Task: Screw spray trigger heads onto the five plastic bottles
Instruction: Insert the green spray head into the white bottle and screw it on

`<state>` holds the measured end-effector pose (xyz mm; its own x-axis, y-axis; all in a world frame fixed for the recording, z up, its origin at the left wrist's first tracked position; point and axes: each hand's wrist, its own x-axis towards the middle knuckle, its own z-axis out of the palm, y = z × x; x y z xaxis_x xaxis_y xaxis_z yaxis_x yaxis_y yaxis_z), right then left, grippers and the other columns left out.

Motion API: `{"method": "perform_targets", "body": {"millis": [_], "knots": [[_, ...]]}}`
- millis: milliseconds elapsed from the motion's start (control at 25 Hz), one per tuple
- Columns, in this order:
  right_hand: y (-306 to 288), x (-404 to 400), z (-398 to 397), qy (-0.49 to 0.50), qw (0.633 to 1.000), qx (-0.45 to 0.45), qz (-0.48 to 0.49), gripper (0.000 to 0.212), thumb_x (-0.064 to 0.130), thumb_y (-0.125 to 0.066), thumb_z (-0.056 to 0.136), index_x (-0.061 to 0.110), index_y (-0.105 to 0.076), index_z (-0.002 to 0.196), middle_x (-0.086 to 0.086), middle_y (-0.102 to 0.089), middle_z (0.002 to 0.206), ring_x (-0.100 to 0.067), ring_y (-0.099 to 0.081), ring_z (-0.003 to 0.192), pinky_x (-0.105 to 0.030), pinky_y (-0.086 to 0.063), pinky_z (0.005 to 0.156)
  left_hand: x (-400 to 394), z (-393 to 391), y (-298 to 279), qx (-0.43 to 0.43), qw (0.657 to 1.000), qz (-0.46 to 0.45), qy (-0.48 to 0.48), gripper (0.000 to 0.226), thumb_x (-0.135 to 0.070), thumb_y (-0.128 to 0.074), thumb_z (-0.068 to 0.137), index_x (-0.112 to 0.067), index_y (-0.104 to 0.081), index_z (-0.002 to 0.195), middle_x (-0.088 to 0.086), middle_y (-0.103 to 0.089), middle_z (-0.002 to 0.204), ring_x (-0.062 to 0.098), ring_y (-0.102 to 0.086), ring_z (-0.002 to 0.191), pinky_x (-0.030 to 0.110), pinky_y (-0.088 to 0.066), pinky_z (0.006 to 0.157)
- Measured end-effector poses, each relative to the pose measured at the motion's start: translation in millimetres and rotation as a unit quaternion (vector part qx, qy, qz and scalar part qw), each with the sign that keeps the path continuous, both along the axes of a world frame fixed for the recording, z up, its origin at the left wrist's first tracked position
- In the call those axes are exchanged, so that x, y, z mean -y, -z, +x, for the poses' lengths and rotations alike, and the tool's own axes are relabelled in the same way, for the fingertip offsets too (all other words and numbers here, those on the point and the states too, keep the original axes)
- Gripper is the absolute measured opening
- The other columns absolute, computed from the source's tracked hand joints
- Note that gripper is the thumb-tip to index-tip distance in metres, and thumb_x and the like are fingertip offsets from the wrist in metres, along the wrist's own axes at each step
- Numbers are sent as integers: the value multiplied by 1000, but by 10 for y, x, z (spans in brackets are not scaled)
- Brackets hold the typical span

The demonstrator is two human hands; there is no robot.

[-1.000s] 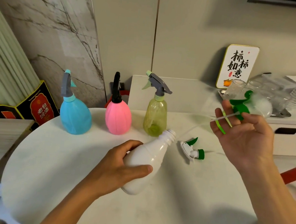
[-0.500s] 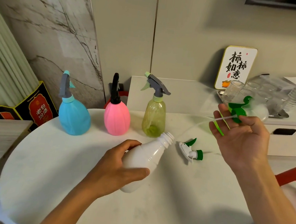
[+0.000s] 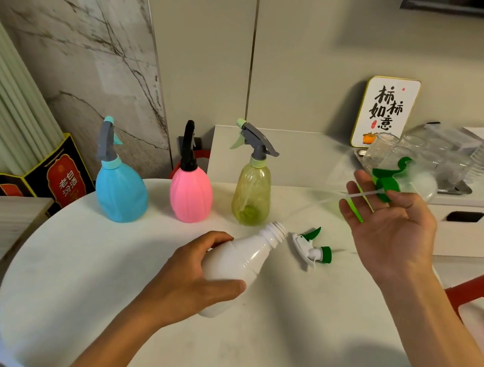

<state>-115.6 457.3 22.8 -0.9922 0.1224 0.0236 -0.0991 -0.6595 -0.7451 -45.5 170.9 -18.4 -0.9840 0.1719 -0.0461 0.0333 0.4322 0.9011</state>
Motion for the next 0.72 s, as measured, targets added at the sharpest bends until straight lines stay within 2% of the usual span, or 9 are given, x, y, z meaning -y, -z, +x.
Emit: {"method": "perform_targets", "body": {"millis": [120, 320, 400, 520, 720], "knots": [[57, 142, 21, -31, 999, 3, 40, 15, 19, -40, 86, 19, -55, 89, -6, -74, 116, -23, -63, 114, -42, -44, 98, -4, 7, -4, -7, 1000, 10, 0, 62, -55, -78, 54, -57, -52, 109, -33, -59, 107, -6, -59, 94, 15, -56, 65], [33, 228, 56, -47, 998, 4, 42, 16, 15, -40, 88, 19, -55, 86, -9, -73, 116, -24, -61, 114, -42, -43, 98, 5, 11, -19, -15, 1000, 24, -6, 62, -54, -78, 54, -56, -52, 110, -33, -59, 107, -6, -59, 95, 11, -54, 64], [88, 344, 81, -85, 994, 17, 73, 16, 14, -47, 84, 17, -60, 93, -9, -73, 116, -21, -62, 108, -40, -43, 91, -15, 21, -33, -22, 999, 34, -2, 64, -53, -78, 54, -54, -53, 112, -31, -59, 107, -4, -59, 96, 12, -54, 65], [258, 582, 150, -175, 977, 26, 122, 32, 23, -61, 81, 12, -65, 111, -11, -72, 121, -22, -65, 105, -41, -47, 89, -39, 32, -55, -36, 998, 50, 3, 67, -52, -80, 54, -48, -55, 117, -26, -62, 108, 0, -61, 96, 14, -54, 66], [256, 658, 189, -229, 964, 9, 136, 32, 33, -71, 80, 18, -76, 108, -8, -72, 119, -22, -65, 106, -41, -50, 91, 6, 49, -62, -60, 997, 51, -20, 66, -51, -80, 54, -43, -58, 115, -24, -63, 107, 2, -62, 96, 14, -54, 66]]}}
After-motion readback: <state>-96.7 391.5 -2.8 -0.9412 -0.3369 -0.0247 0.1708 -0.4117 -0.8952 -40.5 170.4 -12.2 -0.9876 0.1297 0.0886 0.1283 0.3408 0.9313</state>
